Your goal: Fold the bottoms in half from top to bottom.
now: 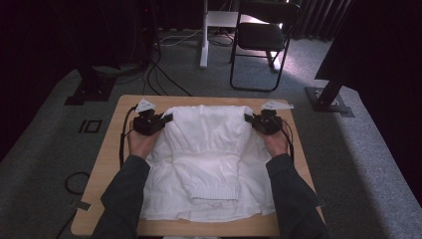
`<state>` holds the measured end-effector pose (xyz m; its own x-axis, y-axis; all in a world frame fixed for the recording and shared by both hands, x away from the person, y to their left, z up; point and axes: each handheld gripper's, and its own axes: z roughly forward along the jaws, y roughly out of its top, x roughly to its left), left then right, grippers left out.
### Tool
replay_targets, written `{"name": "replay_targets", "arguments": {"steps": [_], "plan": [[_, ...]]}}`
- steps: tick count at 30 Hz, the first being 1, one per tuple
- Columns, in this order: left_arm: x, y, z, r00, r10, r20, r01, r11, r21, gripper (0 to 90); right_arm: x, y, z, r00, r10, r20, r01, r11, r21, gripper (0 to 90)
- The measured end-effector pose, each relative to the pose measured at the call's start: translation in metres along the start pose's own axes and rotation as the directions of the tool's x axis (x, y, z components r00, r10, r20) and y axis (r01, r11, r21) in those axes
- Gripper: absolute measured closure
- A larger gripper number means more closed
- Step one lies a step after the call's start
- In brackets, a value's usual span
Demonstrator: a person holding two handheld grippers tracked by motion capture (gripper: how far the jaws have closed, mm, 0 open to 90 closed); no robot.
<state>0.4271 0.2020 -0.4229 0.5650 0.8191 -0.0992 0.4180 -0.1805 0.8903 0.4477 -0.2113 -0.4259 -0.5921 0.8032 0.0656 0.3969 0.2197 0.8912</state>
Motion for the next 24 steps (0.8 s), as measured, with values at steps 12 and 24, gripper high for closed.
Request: {"name": "replay_targets", "arguments": {"steps": [12, 24], "plan": [[-0.051, -0.043, -0.066, 0.9866, 0.136, 0.091, -0.136, 0.9907, -0.002, 79.6, 0.039, -0.059, -0.065, 0.9945, -0.076, -0.073, 0.074, 0.9968, -0.030, 81.8], [-0.082, -0.124, -0.083, 0.9806, 0.110, 0.162, -0.135, 0.9796, 0.149, 78.2, 0.065, -0.141, -0.086, 0.9881, -0.007, -0.154, 0.016, 0.9982, 0.058, 80.8]]}}
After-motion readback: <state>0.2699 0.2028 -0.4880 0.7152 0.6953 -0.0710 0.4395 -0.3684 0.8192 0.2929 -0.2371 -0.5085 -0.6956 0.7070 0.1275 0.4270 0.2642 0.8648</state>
